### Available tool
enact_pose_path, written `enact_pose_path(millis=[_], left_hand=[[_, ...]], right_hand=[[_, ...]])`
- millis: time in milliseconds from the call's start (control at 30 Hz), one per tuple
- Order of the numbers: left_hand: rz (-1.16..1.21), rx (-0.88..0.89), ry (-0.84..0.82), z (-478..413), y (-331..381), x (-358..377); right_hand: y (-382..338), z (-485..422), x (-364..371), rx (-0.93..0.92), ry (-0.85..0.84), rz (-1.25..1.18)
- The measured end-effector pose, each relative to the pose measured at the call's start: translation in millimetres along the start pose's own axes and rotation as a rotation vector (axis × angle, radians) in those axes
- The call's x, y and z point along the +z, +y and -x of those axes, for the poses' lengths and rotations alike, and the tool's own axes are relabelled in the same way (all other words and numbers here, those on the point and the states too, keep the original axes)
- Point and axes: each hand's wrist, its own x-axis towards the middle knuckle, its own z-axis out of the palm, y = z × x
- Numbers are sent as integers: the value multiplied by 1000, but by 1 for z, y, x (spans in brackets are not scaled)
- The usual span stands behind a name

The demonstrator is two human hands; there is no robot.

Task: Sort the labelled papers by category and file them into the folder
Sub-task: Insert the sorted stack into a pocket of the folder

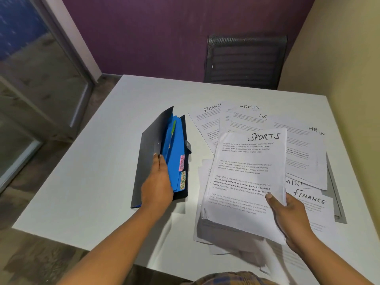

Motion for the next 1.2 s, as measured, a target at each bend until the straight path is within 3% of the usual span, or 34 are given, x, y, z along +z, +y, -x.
enact_pose_path(millis=[100,233,400,733,933,1200], left_hand=[[-8,92,-55,2,-1,-3],[-123,68,-115,3,1,-7],[-4,-48,-33,5,5,-10],[10,30,-30,4,-2,0],[117,166,-129,6,-7,12],[33,92,-193,12,1,29]], right_hand=[[-7,1,3,-25,-13,-19],[-14,0,9,-49,-25,-41],[-16,-1,14,-37,-30,-59],[-23,1,16,-59,-44,-66],[-43,1,21,-131,-50,-9],[-81,-5,55,-239,-81,152]])
